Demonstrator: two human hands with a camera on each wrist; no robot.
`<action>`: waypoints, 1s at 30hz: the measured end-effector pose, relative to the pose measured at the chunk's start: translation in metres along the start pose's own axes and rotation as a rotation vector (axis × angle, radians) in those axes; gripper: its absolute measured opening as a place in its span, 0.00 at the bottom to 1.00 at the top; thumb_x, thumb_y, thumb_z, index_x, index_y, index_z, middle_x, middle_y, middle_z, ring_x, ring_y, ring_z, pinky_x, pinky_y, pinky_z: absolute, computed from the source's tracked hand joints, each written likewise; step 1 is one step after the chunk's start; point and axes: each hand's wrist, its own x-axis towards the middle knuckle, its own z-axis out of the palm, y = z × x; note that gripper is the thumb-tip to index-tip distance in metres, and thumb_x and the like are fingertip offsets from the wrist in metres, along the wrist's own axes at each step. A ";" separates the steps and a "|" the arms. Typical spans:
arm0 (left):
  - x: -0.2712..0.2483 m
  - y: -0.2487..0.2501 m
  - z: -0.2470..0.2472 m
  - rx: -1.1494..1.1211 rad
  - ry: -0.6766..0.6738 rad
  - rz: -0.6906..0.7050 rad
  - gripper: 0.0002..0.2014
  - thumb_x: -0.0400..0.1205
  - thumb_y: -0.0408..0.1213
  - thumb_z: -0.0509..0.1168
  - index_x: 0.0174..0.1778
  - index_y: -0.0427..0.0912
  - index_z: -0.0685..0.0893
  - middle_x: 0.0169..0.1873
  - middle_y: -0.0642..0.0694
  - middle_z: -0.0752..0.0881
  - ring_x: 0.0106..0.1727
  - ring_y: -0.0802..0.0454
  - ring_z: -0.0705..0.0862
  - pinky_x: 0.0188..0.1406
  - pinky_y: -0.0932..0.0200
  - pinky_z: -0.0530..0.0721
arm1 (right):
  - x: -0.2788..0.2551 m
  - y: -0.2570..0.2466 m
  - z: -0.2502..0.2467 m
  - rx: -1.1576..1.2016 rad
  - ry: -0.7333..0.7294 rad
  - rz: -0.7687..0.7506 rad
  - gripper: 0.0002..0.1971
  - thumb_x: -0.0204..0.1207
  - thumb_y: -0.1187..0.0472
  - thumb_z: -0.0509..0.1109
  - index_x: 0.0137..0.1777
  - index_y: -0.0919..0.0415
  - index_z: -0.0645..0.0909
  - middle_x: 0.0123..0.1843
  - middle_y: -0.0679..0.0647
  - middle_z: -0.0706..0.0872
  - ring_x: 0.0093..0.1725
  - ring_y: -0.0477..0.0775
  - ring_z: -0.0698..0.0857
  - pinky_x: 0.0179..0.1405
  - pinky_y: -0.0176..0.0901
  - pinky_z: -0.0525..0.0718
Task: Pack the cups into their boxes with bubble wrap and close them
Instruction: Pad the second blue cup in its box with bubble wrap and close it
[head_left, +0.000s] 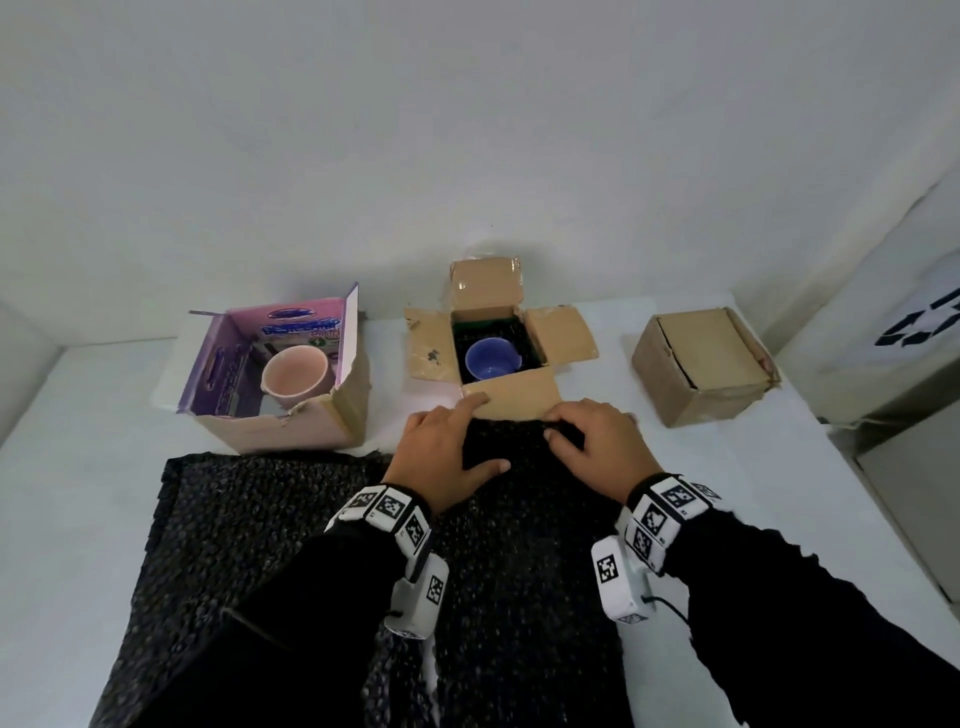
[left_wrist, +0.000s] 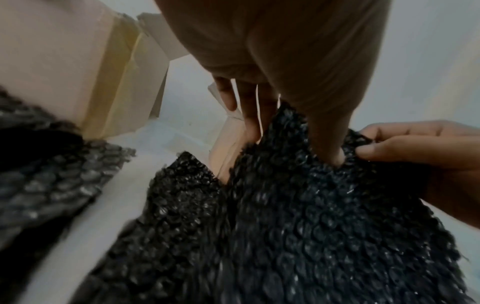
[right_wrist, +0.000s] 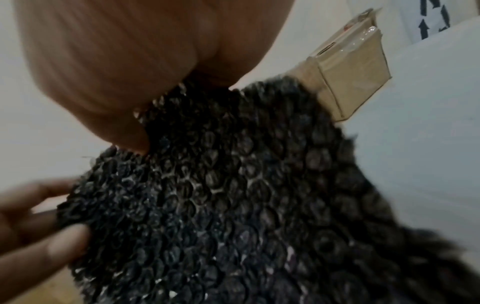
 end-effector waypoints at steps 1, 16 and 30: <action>0.000 0.001 0.001 -0.109 -0.004 -0.049 0.41 0.69 0.69 0.66 0.76 0.55 0.63 0.61 0.50 0.83 0.62 0.49 0.80 0.65 0.49 0.75 | 0.001 -0.003 -0.004 0.099 0.001 0.055 0.07 0.78 0.54 0.66 0.52 0.51 0.84 0.42 0.48 0.87 0.41 0.50 0.83 0.40 0.43 0.74; -0.003 0.013 0.003 -0.235 -0.083 -0.156 0.27 0.83 0.57 0.58 0.75 0.47 0.71 0.61 0.44 0.84 0.61 0.43 0.82 0.59 0.50 0.80 | 0.018 0.005 -0.017 -0.059 0.066 0.088 0.05 0.77 0.52 0.70 0.46 0.51 0.85 0.56 0.49 0.80 0.58 0.60 0.75 0.56 0.55 0.75; 0.009 0.025 -0.008 -0.481 0.120 -0.182 0.21 0.88 0.43 0.55 0.76 0.40 0.65 0.58 0.37 0.85 0.57 0.38 0.84 0.55 0.48 0.81 | 0.053 -0.042 -0.034 0.386 0.104 0.231 0.08 0.87 0.65 0.54 0.51 0.57 0.75 0.44 0.65 0.80 0.42 0.54 0.75 0.45 0.47 0.71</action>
